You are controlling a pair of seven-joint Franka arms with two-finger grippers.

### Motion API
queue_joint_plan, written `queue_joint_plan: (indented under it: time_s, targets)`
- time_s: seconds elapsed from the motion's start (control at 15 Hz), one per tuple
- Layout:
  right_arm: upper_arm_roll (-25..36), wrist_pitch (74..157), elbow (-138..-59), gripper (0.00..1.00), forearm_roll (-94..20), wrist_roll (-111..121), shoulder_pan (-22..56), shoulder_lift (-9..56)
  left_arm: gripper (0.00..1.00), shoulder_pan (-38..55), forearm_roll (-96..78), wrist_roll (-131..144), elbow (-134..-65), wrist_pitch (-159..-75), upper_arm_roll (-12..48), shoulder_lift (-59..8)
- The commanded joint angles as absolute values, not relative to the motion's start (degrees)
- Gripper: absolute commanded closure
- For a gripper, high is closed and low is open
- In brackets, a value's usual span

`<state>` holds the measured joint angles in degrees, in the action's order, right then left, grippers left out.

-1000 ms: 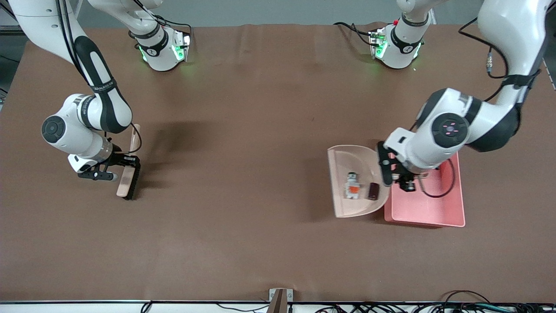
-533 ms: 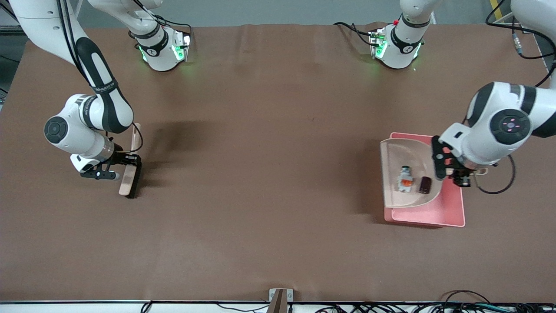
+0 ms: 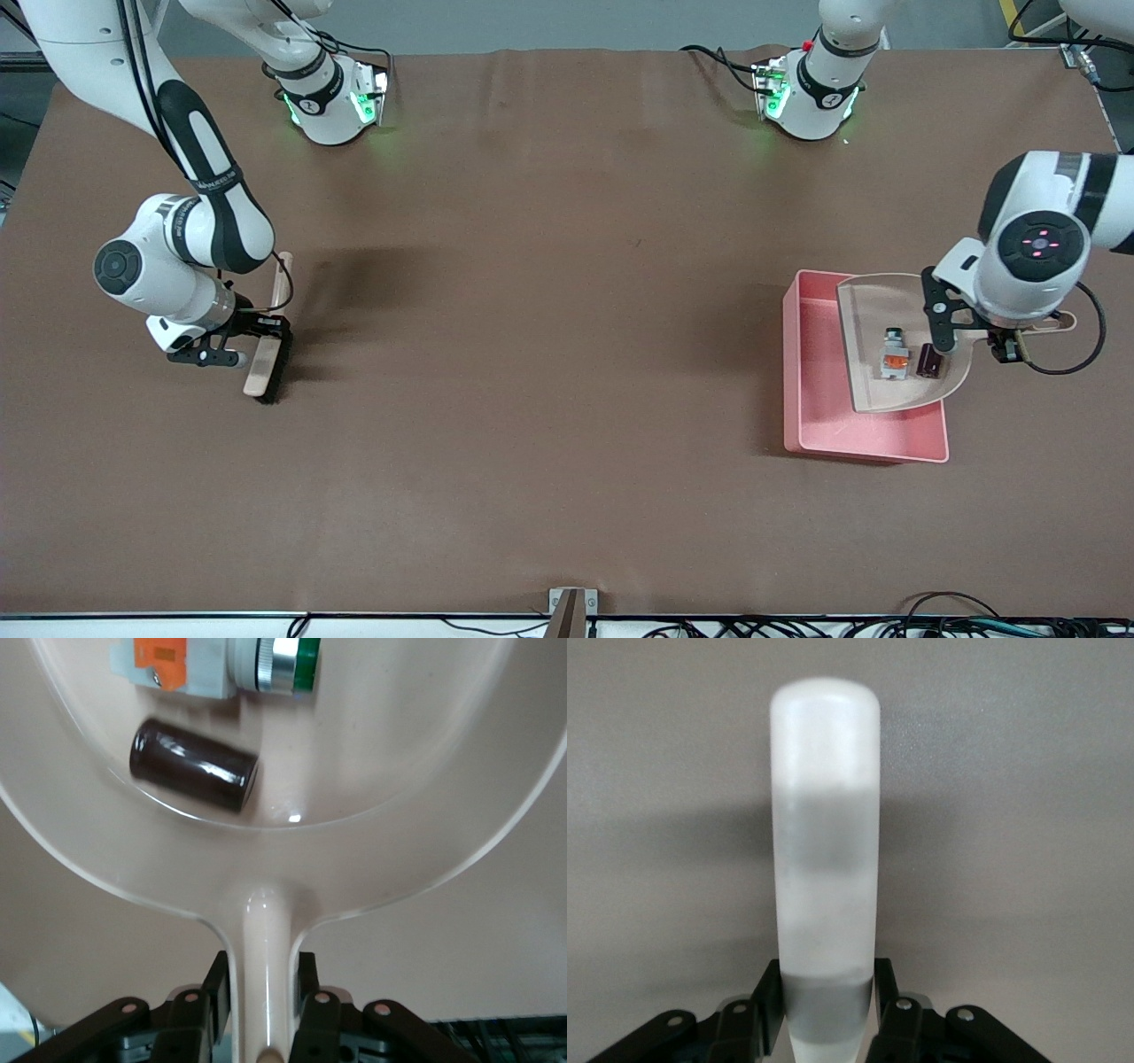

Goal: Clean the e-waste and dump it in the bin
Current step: 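Lift the dustpan over the pink bin and tip it with the left gripper, then lower the empty dustpan back onto the table with the left gripper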

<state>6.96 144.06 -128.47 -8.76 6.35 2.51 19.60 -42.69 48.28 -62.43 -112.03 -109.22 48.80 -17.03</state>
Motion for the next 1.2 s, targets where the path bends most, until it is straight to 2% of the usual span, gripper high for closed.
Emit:
queue_joint_plan:
  time_s: [0.0,0.27,0.47,0.73,0.87,1.13]
  targets:
    - [6.33,144.05,-127.97,0.42,-7.73,6.68,1.67,18.63,1.0,-38.68,54.56,-53.56,-112.33,-102.33,49.57,-17.3]
    - [6.33,143.88,-126.3,0.25,-7.73,6.59,1.67,17.76,1.0,-32.8,59.93,-45.54,-111.45,-95.9,49.4,-19.51]
    - [6.5,138.11,-122.89,0.15,-7.65,6.5,1.58,16.79,1.0,-32.17,61.34,-44.39,-110.74,-93.52,49.39,-21.09]
    - [6.68,128.35,-117.87,0.14,-7.47,6.42,1.5,12.67,1.0,-34.18,59.86,-47.88,-108.82,-93.87,49.48,-20.31]
    - [6.77,122.55,-115.33,0.13,-5.64,5.98,1.58,10.12,1.0,-34.1,59.15,-52.71,-105.23,-93.52,52.28,-20.04]
    - [7.82,110.95,-108.48,0.09,-5.01,5.98,1.49,6.16,1.0,-30.16,57.49,-56.86,-96.87,-85.62,53.44,-20.92]
